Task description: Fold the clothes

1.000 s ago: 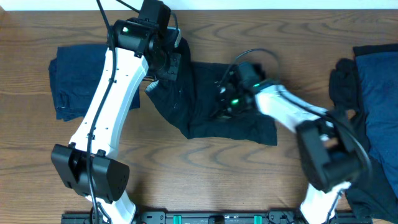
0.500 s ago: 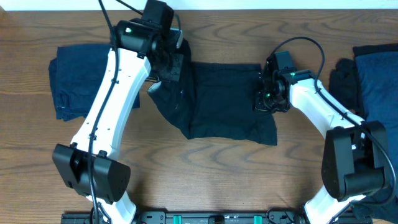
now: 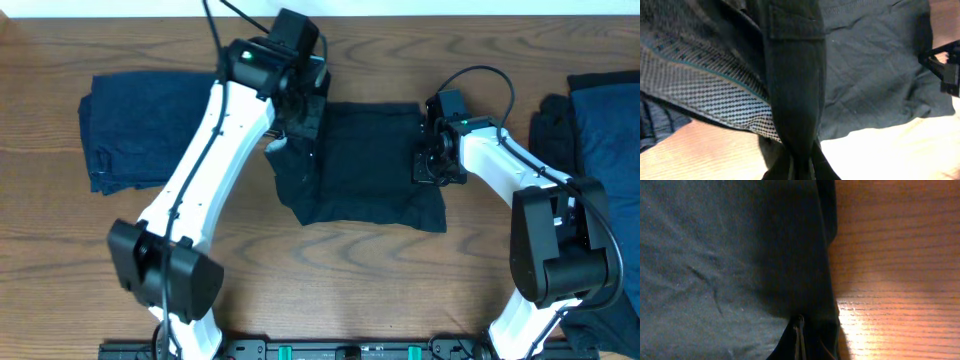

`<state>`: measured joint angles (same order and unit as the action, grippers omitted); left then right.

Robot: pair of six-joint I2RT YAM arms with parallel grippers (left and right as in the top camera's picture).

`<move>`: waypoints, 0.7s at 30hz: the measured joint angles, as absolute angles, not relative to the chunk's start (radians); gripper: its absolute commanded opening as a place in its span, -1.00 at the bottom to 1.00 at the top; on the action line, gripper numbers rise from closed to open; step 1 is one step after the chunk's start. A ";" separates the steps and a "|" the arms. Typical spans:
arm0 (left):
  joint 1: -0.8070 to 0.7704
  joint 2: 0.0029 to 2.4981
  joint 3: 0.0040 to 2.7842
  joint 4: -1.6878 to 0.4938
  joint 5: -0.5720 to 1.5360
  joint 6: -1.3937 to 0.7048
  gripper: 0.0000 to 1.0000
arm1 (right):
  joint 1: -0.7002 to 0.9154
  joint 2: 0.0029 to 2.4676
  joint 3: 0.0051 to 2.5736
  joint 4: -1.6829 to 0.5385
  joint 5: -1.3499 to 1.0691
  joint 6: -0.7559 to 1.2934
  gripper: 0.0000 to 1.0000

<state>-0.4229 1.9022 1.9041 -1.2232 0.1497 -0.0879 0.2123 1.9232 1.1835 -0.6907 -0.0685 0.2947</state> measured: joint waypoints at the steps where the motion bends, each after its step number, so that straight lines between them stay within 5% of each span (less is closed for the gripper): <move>1: -0.426 1.912 1.904 -1.218 0.150 -0.100 -0.88 | 0.212 1.925 1.184 -0.690 -0.069 0.295 -0.97; 21: -0.488 1.929 1.905 -1.011 0.390 -0.247 -0.87 | 0.202 1.952 1.203 -0.655 -0.131 0.295 -0.97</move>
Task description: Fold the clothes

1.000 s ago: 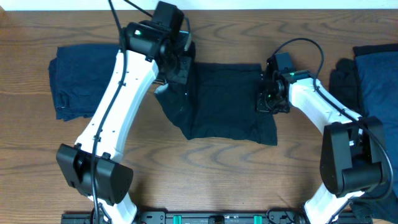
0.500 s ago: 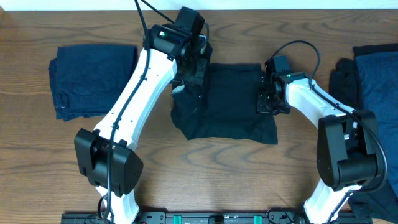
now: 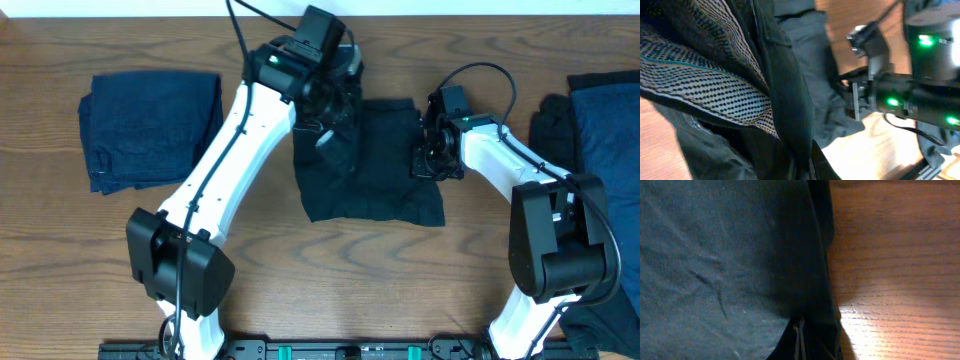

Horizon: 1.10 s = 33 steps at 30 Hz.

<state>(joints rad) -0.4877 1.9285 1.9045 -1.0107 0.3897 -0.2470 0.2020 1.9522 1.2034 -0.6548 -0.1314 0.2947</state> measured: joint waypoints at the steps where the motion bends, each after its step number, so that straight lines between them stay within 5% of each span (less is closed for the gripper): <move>1: -0.498 1.929 1.905 -1.003 0.392 -0.250 -0.87 | 0.202 1.952 1.203 -0.655 -0.131 0.295 -0.98; 23: -0.572 2.095 1.905 -0.878 0.416 -0.354 -0.85 | 0.202 1.953 1.203 -0.655 -0.132 0.295 -0.97; 26: -0.585 2.095 1.905 -0.854 0.416 -0.358 -0.34 | 0.202 1.953 1.203 -0.655 -0.132 0.295 -0.97; 33: -0.607 2.094 1.905 -0.798 0.425 -0.364 -0.10 | 0.193 1.961 1.241 -0.720 -0.136 0.275 -0.98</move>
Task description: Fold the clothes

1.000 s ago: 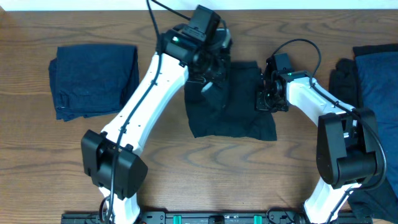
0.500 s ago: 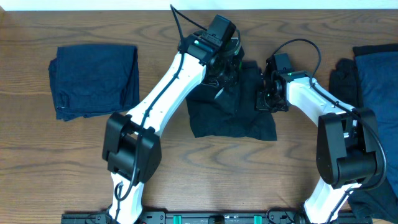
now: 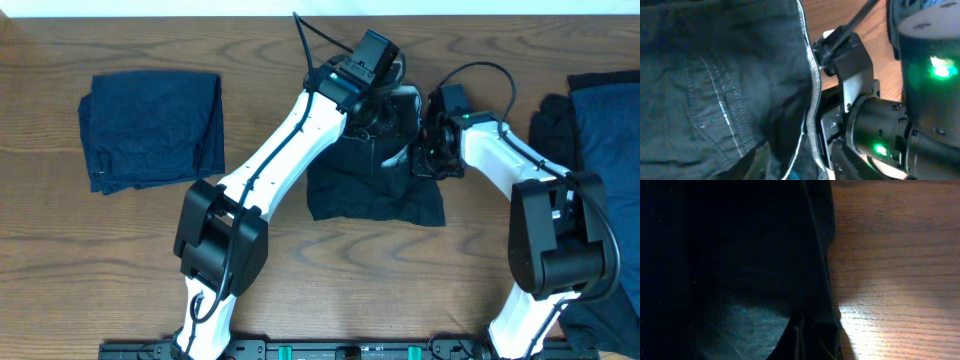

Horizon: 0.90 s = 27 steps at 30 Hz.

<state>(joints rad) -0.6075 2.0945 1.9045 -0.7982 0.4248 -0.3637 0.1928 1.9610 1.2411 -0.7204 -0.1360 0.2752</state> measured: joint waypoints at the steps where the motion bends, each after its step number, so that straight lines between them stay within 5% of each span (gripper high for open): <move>1: -0.605 2.094 1.905 -0.798 0.426 -0.360 -0.09 | 0.189 1.967 1.261 -0.767 -0.133 0.269 -0.98; 11: -0.484 2.064 1.905 -0.945 0.396 -0.304 -0.09 | 0.084 1.817 1.500 -1.144 -0.132 0.228 -0.97; 17: -0.437 2.061 1.905 -1.025 0.268 -0.265 -0.35 | 0.116 1.629 1.538 -1.148 -0.364 0.120 -0.98; 27: -0.440 2.059 1.827 -0.976 0.228 -0.205 -0.63 | 0.265 1.671 1.464 -0.976 -0.500 0.065 -0.98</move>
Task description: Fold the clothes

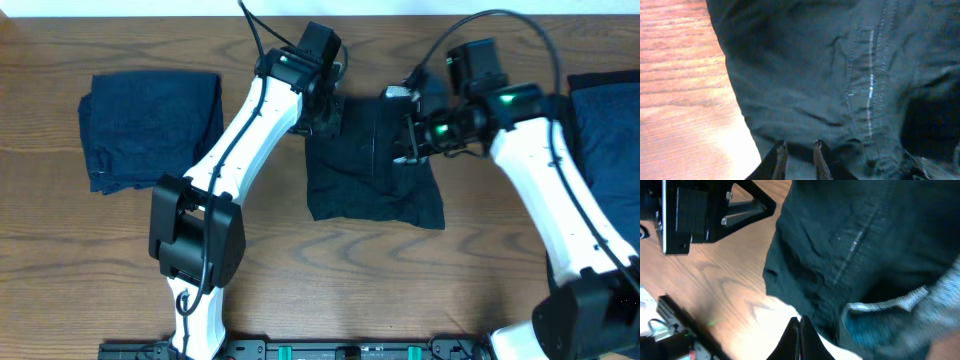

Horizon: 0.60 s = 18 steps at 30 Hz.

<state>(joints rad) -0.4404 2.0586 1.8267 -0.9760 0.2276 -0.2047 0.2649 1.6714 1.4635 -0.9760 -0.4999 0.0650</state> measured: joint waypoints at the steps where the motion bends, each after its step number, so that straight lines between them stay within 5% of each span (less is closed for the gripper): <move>1: -0.440 2.059 1.809 -0.955 0.226 -0.204 -0.63 | 0.275 1.681 1.446 -0.953 -0.499 0.063 -0.98; 18: -0.473 2.059 1.539 -0.647 0.228 -0.204 -0.63 | 0.225 1.774 1.012 -0.721 -0.207 0.281 -0.97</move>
<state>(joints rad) -0.4728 2.0586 1.5394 -0.6472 0.2283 -0.2043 0.2253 1.7737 1.0122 -0.7212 -0.2073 0.2810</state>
